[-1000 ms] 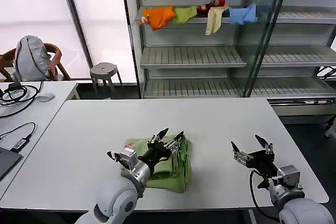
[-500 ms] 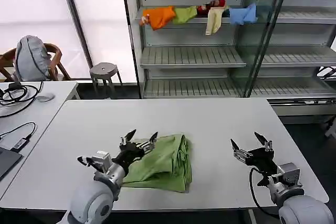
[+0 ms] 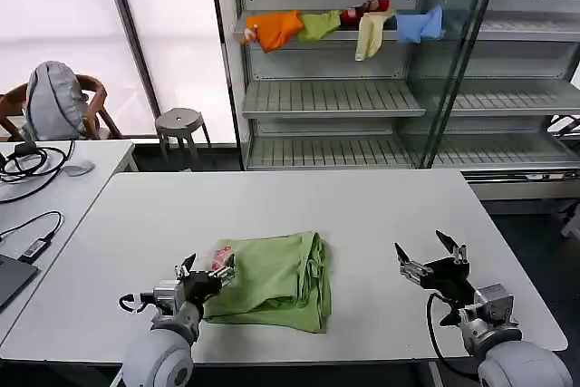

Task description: Fold and organize the clothes.

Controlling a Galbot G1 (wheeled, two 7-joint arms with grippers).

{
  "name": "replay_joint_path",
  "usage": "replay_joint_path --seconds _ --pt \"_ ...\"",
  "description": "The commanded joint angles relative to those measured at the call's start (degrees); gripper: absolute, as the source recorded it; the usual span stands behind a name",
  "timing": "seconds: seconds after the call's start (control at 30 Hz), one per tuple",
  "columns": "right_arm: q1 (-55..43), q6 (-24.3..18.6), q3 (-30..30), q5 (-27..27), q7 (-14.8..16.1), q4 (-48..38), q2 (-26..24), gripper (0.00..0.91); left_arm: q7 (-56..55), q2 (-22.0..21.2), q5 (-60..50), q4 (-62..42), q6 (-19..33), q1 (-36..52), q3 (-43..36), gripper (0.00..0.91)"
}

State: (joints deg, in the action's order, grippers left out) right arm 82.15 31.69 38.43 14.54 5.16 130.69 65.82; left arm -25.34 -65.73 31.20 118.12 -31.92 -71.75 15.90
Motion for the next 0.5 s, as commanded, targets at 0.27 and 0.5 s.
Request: replay_joint_path --seconds 0.27,0.5 --pt "-0.3 0.0 -0.3 -0.1 -0.1 -0.2 0.0 0.907 -3.9 -1.0 0.9 -2.3 1.5 -0.4 -3.1 0.907" --pt "-0.2 -0.1 -0.4 -0.2 0.0 -0.4 0.2 0.907 -4.0 -0.5 0.3 -3.5 1.5 -1.5 -4.7 0.907"
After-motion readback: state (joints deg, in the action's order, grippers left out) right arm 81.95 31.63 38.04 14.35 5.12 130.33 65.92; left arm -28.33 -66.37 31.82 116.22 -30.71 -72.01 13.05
